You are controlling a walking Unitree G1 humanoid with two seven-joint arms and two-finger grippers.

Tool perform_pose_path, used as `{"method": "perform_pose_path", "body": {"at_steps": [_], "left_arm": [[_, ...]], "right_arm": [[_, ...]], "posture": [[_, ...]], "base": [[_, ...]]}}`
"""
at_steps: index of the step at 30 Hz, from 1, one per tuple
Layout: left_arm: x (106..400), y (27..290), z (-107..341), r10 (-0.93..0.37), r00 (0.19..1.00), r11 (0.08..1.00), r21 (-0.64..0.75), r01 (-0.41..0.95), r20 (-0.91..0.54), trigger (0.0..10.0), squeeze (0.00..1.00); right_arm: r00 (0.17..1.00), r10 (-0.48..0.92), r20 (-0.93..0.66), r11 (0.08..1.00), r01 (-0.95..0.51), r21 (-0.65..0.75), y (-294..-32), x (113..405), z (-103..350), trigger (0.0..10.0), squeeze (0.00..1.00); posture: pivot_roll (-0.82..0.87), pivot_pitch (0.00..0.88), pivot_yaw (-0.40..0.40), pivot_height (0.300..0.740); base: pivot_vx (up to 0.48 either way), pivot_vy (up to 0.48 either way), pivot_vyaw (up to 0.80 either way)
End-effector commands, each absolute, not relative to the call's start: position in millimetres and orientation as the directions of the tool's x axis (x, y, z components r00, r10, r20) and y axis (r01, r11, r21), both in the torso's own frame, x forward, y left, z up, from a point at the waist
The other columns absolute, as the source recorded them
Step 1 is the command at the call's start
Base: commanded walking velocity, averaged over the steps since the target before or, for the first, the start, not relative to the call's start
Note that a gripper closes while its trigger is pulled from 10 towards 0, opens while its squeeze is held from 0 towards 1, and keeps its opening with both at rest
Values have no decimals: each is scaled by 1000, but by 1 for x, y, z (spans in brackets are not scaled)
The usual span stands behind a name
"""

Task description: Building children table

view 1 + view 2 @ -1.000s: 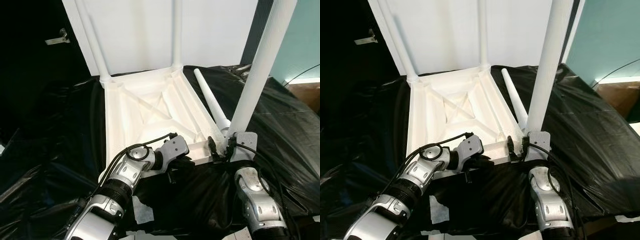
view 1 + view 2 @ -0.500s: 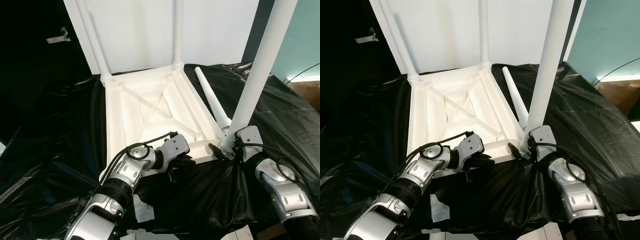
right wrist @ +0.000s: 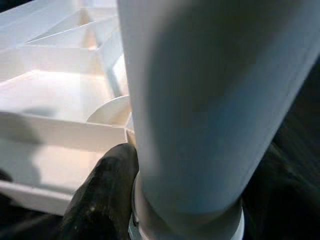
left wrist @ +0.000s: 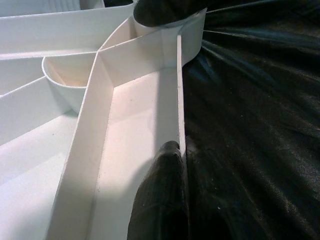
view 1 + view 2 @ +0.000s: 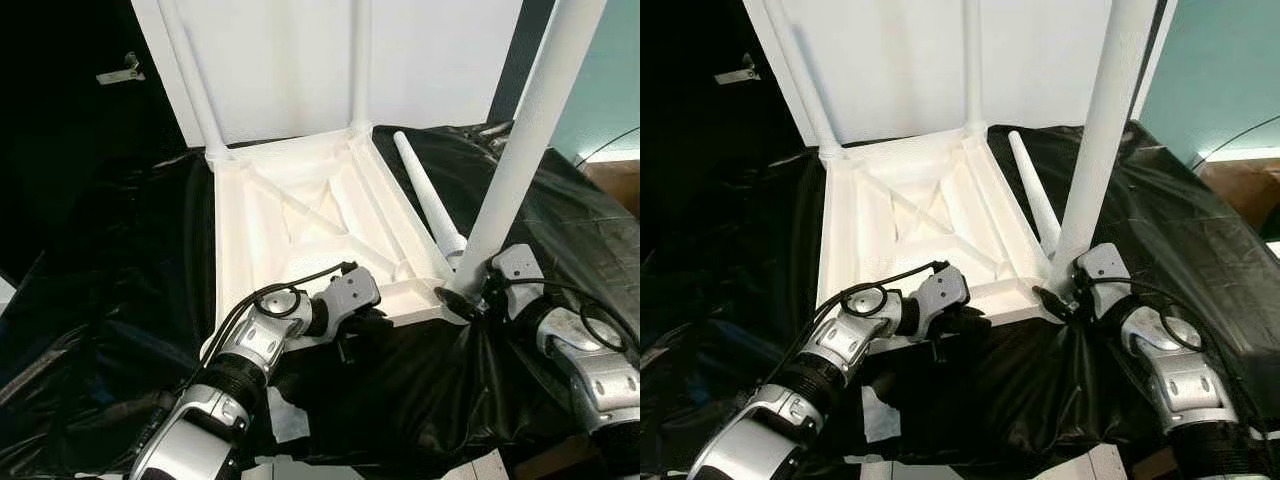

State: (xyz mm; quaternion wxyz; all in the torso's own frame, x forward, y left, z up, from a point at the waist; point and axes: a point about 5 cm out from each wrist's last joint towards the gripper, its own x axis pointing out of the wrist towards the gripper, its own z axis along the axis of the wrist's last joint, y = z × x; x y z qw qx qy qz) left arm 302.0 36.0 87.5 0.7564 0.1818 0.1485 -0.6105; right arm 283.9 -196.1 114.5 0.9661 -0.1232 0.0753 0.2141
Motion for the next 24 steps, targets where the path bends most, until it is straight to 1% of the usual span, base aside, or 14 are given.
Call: {"method": "perform_pose_path", "body": {"at_steps": [1, 3, 7, 9, 10, 11, 13, 14, 16, 17, 18, 22, 23, 24], "left_arm": [[270, 46, 29, -808, 112, 216, -113, 970, -579, 10000, 0], [269, 47, 28, -806, 109, 215, -115, 970, -581, 10000, 0], [268, 48, 28, -805, 108, 214, -116, 970, -583, 10000, 0], [268, 49, 27, -803, 109, 214, -114, 970, -586, 10000, 0], [269, 48, 27, -803, 108, 213, -113, 970, -586, 10000, 0], [269, 48, 27, -803, 108, 213, -113, 970, -586, 10000, 0], [269, 47, 28, -806, 109, 214, -114, 970, -581, 10000, 0], [269, 47, 28, -806, 109, 214, -114, 970, -581, 10000, 0], [269, 48, 28, -805, 110, 215, -113, 970, -583, 10000, 0], [269, 48, 28, -805, 110, 215, -113, 970, -583, 10000, 0], [268, 49, 26, -803, 109, 214, -113, 970, -586, 10000, 0], [267, 49, 26, -802, 108, 214, -113, 970, -588, 10000, 0], [267, 50, 25, -801, 108, 214, -113, 970, -589, 10000, 0], [270, 50, 28, -811, 121, 239, -135, 962, -573, 10000, 953]], "right_arm": [[870, 411, -272, 880, -457, -132, -181, 279, 94, 0, 0], [871, 420, -256, 896, -442, -34, -155, 274, 89, 0, 0], [877, 423, -229, 902, -431, 16, -139, 271, 90, 0, 0], [905, 386, -180, 921, -388, 25, -128, 272, 94, 0, 0], [951, 288, -115, 955, -294, -32, -128, 274, 100, 0, 0], [951, 288, -115, 955, -294, -32, -128, 274, 100, 0, 0], [989, 145, 12, 988, -144, -61, -130, 273, 112, 0, 0], [989, 145, 12, 988, -144, -61, -130, 273, 112, 0, 0], [998, 42, 42, 998, -40, -53, -140, 274, 114, 0, 0], [998, 42, 42, 998, -40, -53, -140, 274, 114, 0, 0], [999, 16, 34, 998, -14, -54, -143, 276, 113, 2863, 0], [1000, 1, 29, 998, 1, -56, -144, 276, 113, 2863, 0], [1000, -3, 25, 998, 5, -58, -144, 277, 113, 4902, 0], [1000, 7, 14, 997, -6, -76, -141, 276, 111, 10000, 0]], "posture": [[-111, 12, 12, 740], [-112, 13, 14, 740], [-112, 13, 14, 740], [-117, 15, 17, 740], [-116, 15, 17, 740], [-116, 15, 17, 740], [-107, 16, 14, 740], [-107, 16, 14, 740], [-106, 16, 14, 740], [-106, 16, 14, 740], [-105, 15, 15, 740], [-105, 15, 15, 740], [-104, 15, 15, 740], [-100, 13, 14, 740]], "base": [[0, 0, 0], [0, 0, 0], [0, 0, 0], [0, 0, 0], [0, 0, 0], [0, 0, 0], [0, 0, 0], [0, 0, 0], [0, 0, 0], [0, 0, 0], [0, 0, 0], [0, 0, 0], [0, 0, 0], [0, 0, 0]]}}
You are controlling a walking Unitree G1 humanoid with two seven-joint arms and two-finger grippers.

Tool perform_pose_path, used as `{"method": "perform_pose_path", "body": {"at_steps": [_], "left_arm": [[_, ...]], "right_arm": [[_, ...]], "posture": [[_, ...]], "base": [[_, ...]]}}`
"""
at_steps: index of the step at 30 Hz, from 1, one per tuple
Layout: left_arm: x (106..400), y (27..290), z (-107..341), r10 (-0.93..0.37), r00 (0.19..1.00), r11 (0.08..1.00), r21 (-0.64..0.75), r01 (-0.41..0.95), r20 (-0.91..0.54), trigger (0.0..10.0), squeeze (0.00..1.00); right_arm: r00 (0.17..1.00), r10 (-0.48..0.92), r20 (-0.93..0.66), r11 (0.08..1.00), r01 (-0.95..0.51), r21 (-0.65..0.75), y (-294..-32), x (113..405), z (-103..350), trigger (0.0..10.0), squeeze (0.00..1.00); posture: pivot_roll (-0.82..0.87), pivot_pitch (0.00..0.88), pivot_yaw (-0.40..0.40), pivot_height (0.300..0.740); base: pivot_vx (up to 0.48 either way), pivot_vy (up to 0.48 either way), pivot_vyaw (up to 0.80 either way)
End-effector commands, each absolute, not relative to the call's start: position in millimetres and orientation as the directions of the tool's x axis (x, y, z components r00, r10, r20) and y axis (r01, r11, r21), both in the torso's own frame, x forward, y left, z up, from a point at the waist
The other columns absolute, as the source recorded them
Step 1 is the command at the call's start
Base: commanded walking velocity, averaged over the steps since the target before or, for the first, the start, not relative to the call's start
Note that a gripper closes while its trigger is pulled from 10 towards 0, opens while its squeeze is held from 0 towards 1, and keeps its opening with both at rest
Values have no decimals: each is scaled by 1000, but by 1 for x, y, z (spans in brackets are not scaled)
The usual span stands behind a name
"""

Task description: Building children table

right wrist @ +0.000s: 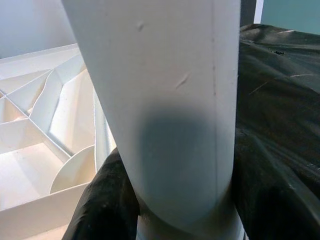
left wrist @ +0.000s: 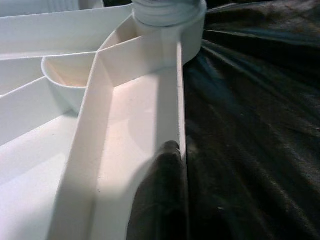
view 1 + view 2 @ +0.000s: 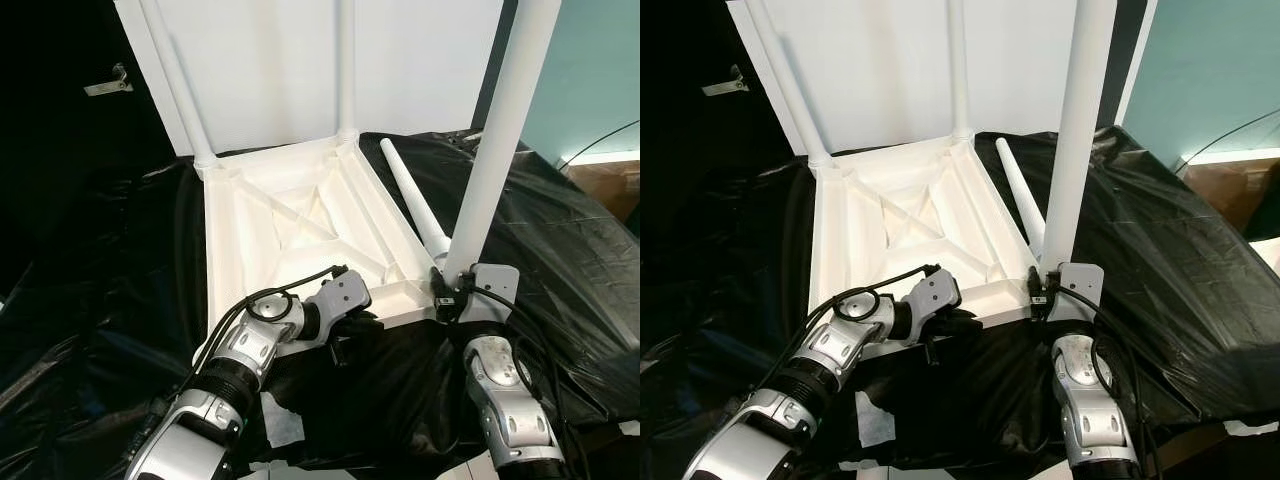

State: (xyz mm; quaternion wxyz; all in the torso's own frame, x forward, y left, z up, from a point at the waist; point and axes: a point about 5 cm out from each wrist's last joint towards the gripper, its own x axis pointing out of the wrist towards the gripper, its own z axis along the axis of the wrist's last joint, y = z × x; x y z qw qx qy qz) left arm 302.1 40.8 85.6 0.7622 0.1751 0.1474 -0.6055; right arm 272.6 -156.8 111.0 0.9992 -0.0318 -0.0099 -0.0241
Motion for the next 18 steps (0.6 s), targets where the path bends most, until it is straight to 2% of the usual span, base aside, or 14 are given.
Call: {"method": "perform_pose_path", "body": {"at_steps": [1, 2, 3, 4, 5, 6, 7, 11, 12, 13, 14, 15, 16, 18], "left_arm": [[270, 50, 28, -811, 121, 239, -135, 962, -573, 10000, 953], [274, 51, 32, -826, 136, 260, -157, 953, -547, 10000, 1000], [278, 51, 37, -836, 171, 282, -142, 949, -522, 10000, 1000], [278, 51, 37, -836, 171, 282, -142, 949, -522, 10000, 1000], [290, 48, 51, -857, 274, 337, -73, 939, -436, 10000, 1000], [290, 48, 51, -857, 274, 337, -73, 939, -436, 10000, 1000], [294, 47, 57, -867, 301, 349, -54, 935, -396, 10000, 1000], [297, 45, 67, -886, 320, 355, -46, 934, -335, 10000, 1000], [298, 44, 76, -905, 340, 360, -33, 932, -257, 10000, 812], [299, 42, 91, -927, 347, 359, -69, 931, -141, 10000, 490], [299, 42, 91, -927, 347, 359, -69, 931, -141, 10000, 490], [298, 43, 104, -939, 343, 344, -104, 933, -30, 10000, 173], [297, 44, 113, -941, 336, 329, -125, 936, 41, 10000, 173], [293, 45, 120, -943, 319, 304, -141, 942, 98, 10000, 0]], "right_arm": [[1000, 7, 14, 997, -6, -76, -141, 276, 111, 10000, 0], [1000, 22, 8, 997, -22, -77, -139, 275, 110, 10000, 0], [999, 33, -2, 997, -33, -76, -137, 274, 108, 10000, 886], [999, 33, -2, 997, -33, -76, -137, 274, 108, 10000, 886], [998, 59, -23, 996, -60, -69, -134, 271, 103, 10000, 702], [998, 59, -23, 996, -60, -69, -134, 271, 103, 10000, 702], [997, 71, -33, 995, -73, -64, -132, 270, 101, 10000, 0], [995, 89, -44, 994, -91, -57, -131, 269, 98, 10000, 0], [993, 104, -49, 993, -106, -52, -131, 267, 98, 10000, 0], [991, 121, -50, 992, -123, -40, -132, 264, 98, 10000, 0], [991, 121, -50, 992, -123, -40, -132, 264, 98, 10000, 0], [990, 131, -50, 990, -133, -36, -135, 259, 98, 10000, 0], [989, 138, -49, 990, -139, -34, -137, 257, 99, 10000, 0], [989, 138, -47, 989, -140, -41, -139, 252, 98, 10000, 0]], "posture": [[-100, 13, 14, 740], [-100, 13, 14, 740], [-102, 8, 17, 740], [-102, 8, 17, 740], [-102, 8, 17, 740], [-102, 8, 17, 740], [-107, 4, 19, 740], [-108, 4, 20, 740], [-111, 4, 21, 740], [-114, 6, 22, 740], [-114, 6, 22, 740], [-114, 7, 22, 740], [-115, 8, 22, 740], [-119, 14, 24, 740]], "base": [[0, 0, 0], [0, 0, 0], [0, 0, 0], [0, 0, 0], [0, 0, 0], [0, 0, 0], [0, 0, 0], [0, 0, 0], [0, 0, 0], [0, 0, 0], [0, 0, 0], [0, 0, 0], [0, 0, 0], [0, 0, 0]]}}
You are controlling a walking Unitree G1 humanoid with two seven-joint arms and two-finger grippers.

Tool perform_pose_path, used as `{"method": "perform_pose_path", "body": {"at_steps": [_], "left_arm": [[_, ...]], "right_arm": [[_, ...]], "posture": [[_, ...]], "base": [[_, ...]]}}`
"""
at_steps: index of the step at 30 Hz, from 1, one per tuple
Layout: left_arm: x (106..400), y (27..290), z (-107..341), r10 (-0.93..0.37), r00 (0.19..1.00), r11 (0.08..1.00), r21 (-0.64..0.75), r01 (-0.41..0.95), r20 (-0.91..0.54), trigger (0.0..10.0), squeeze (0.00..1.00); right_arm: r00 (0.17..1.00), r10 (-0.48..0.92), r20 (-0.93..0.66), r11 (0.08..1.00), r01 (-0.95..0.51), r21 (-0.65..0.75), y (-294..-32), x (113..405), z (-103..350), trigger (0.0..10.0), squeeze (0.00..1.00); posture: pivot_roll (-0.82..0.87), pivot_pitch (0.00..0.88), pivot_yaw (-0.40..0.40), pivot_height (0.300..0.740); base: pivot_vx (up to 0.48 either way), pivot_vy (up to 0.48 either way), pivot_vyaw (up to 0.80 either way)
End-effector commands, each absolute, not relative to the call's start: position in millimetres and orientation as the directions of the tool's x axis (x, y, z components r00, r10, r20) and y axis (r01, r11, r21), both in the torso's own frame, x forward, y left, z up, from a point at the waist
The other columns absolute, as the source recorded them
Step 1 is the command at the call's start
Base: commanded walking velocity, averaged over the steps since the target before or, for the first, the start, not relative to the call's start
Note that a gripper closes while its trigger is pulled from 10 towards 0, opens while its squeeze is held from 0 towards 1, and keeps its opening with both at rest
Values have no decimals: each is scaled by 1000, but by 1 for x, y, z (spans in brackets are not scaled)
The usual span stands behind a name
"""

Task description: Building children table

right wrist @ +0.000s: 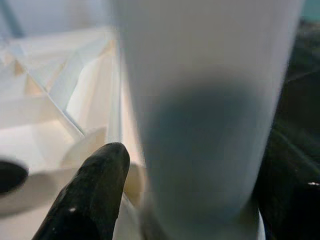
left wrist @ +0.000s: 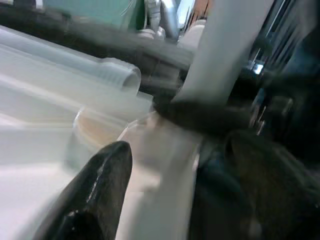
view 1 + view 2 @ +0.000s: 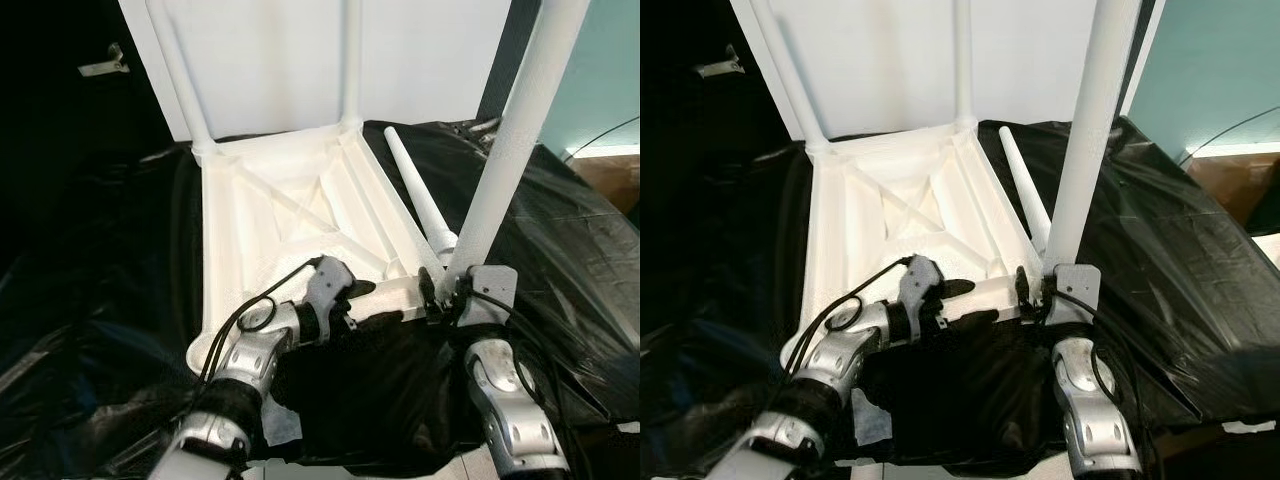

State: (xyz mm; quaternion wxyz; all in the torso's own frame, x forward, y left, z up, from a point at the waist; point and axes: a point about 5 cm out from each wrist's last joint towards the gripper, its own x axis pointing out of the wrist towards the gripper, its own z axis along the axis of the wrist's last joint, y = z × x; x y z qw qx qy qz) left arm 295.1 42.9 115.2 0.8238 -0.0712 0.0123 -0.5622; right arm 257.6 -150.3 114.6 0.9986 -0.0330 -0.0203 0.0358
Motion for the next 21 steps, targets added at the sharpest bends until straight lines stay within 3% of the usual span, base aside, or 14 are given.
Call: {"method": "perform_pose_path", "body": {"at_steps": [1, 12, 14, 17, 18, 19, 20, 21], "left_arm": [[289, 46, 123, -942, 310, 291, -148, 945, 130, 10000, 0], [286, 54, 130, -888, 386, 348, -181, 920, 249, 10000, 0], [293, 60, 137, -849, 448, 410, -185, 893, 279, 10000, 0], [295, 63, 139, -832, 476, 438, -188, 879, 286, 10000, 0], [304, 73, 140, -761, 589, 560, -184, 808, 271, 10000, 0], [304, 73, 140, -761, 589, 560, -184, 808, 271, 10000, 0], [311, 81, 139, -701, 665, 640, -185, 746, 257, 10000, 0], [311, 81, 139, -701, 665, 640, -185, 746, 257, 10000, 0]], "right_arm": [[990, 136, -46, 989, -138, -44, -141, 248, 98, 10000, 0], [995, 88, -42, 995, -90, -52, -150, 235, 96, 10000, 0], [995, 94, -39, 994, -97, -56, -151, 233, 96, 10000, 0], [995, 97, -38, 993, -99, -57, -151, 233, 97, 10000, 0], [994, 101, -36, 993, -103, -60, -152, 231, 98, 10000, 0], [994, 101, -36, 993, -103, -60, -152, 231, 98, 10000, 0], [995, 99, -32, 993, -101, -67, -152, 230, 99, 10000, 0], [995, 99, -32, 993, -101, -67, -152, 230, 99, 10000, 0]], "posture": [[-121, 18, 24, 740], [-129, 18, 25, 740], [-128, 13, 24, 740], [-128, 13, 24, 740], [-127, 15, 26, 740], [-127, 15, 26, 740], [-128, 15, 27, 740], [-128, 15, 27, 740]], "base": [[0, 0, 0], [0, 0, 0], [0, 0, 0], [0, 0, 0], [0, 0, 0], [0, 0, 0], [0, 0, 0], [0, 0, 0]]}}
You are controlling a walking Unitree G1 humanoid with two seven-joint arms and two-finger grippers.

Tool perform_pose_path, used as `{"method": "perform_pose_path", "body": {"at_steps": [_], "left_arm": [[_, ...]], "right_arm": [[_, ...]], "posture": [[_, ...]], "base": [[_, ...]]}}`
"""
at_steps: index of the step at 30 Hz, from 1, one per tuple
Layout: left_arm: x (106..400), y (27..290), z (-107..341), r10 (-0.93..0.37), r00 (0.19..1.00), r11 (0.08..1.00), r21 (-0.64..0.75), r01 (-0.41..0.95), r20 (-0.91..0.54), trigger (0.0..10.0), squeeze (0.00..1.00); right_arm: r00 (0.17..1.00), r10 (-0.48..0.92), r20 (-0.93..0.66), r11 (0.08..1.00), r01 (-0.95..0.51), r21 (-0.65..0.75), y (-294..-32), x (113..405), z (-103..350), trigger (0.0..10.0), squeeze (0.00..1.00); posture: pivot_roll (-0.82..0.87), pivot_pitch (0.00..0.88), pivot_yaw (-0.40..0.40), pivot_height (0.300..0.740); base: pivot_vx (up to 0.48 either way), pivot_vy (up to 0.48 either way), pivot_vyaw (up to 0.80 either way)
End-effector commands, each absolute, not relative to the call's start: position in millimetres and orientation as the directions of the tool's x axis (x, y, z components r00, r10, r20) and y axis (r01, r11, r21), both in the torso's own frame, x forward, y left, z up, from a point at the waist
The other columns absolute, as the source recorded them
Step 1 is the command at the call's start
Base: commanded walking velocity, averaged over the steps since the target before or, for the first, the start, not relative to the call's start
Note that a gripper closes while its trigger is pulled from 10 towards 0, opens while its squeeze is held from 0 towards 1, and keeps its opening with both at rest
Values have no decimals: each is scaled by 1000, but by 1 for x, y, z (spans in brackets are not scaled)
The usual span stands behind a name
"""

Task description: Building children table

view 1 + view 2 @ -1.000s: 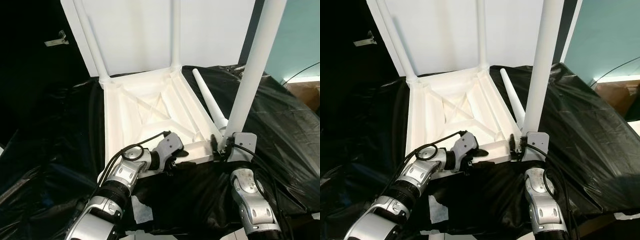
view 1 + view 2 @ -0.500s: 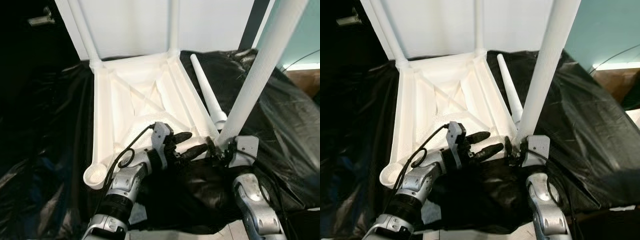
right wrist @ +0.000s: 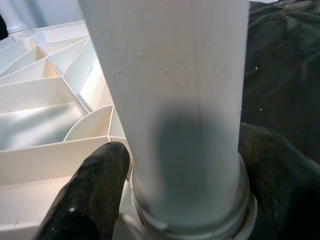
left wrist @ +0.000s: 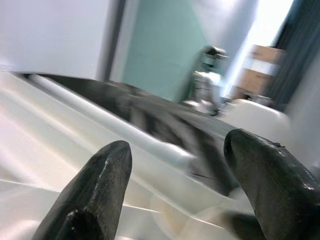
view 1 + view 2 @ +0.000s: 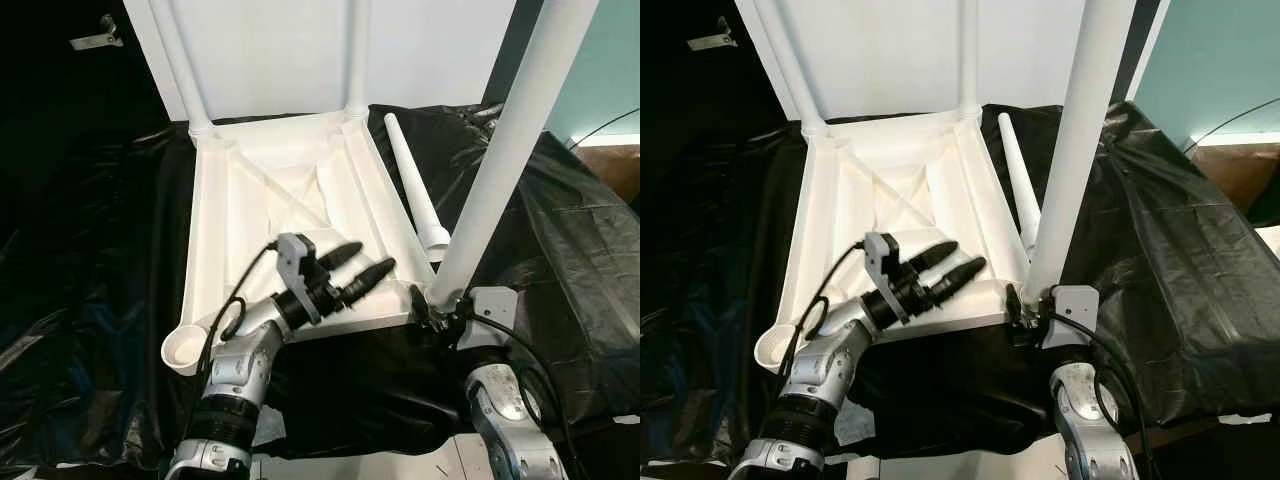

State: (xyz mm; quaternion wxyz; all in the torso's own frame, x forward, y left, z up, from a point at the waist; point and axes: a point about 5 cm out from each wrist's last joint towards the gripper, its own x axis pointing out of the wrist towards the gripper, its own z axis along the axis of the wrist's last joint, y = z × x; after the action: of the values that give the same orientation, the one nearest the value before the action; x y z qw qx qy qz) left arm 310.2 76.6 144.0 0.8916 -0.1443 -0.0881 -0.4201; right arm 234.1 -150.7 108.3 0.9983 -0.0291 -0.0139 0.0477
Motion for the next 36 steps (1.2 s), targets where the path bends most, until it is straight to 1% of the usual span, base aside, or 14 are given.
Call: {"method": "perform_pose_path", "body": {"at_steps": [1, 2, 3, 4, 6, 7, 12, 17, 19, 21, 24, 30, 35, 36], "left_arm": [[315, 87, 138, -657, 712, 689, -185, 700, 249, 10000, 0], [320, 98, 136, -580, 783, 767, -173, 618, 225, 10000, 0], [320, 98, 136, -580, 783, 767, -173, 618, 225, 10000, 0], [323, 111, 133, -494, 846, 833, -172, 526, 200, 10000, 0], [322, 128, 128, -380, 909, 895, -178, 408, 172, 10000, 0], [317, 135, 124, -346, 924, 909, -185, 373, 162, 10000, 0], [305, 145, 115, -305, 942, 923, -198, 329, 140, 10000, 0], [293, 150, 111, -290, 947, 932, -185, 312, 138, 10000, 0], [284, 158, 112, -271, 952, 941, -169, 294, 145, 10000, 0], [282, 160, 112, -265, 953, 944, -164, 287, 146, 10000, 0], [272, 165, 117, -247, 953, 949, -153, 274, 173, 10000, 0], [252, 168, 127, -269, 931, 942, -134, 308, 245, 10000, 0], [244, 166, 125, -302, 922, 935, -113, 336, 241, 10000, 0], [240, 164, 122, -325, 918, 928, -108, 355, 226, 10000, 0]], "right_arm": [[995, 98, -29, 992, -100, -72, -153, 229, 99, 10000, 0], [996, 90, -18, 992, -91, -85, -154, 228, 100, 10000, 0], [996, 90, -18, 992, -91, -85, -154, 228, 100, 10000, 0], [997, 78, -5, 992, -78, -98, -155, 226, 102, 10000, 0], [998, 53, 21, 991, -50, -126, -157, 223, 105, 10000, 0], [999, 21, 36, 991, -16, -136, -161, 222, 106, 10000, 0], [998, -29, 53, 987, 37, -155, -169, 220, 108, 10000, 0], [998, -28, 53, 987, 36, -157, -171, 217, 108, 10000, 0], [998, -25, 55, 988, 33, -151, -173, 213, 109, 10000, 0], [998, -25, 57, 988, 34, -150, -173, 213, 110, 10000, 0], [997, -40, 66, 987, 50, -153, -177, 208, 112, 10000, 0], [995, -50, 84, 985, 63, -163, -182, 205, 117, 10000, 0], [995, -49, 88, 985, 62, -160, -181, 207, 118, 10000, 0], [995, -44, 88, 986, 57, -155, -180, 208, 118, 10000, 0]], "posture": [[-128, 15, 27, 740], [-124, 13, 27, 740], [-124, 13, 27, 740], [-122, 13, 34, 740], [-119, 15, 36, 740], [-116, 14, 36, 740], [-113, 16, 36, 740], [-97, 19, 32, 740], [-93, 21, 28, 740], [-93, 21, 28, 740], [-94, 17, 26, 740], [-88, 11, 19, 740], [-78, 12, 14, 740], [-73, 15, 13, 740]], "base": [[0, 0, 0], [0, 0, 0], [0, 0, 0], [0, 0, 0], [0, 0, 0], [0, 0, 0], [0, 0, 0], [0, 0, 0], [0, 0, 0], [0, 0, 0], [0, 0, 0], [0, 0, 0], [0, 0, 0], [0, 0, 0]]}}
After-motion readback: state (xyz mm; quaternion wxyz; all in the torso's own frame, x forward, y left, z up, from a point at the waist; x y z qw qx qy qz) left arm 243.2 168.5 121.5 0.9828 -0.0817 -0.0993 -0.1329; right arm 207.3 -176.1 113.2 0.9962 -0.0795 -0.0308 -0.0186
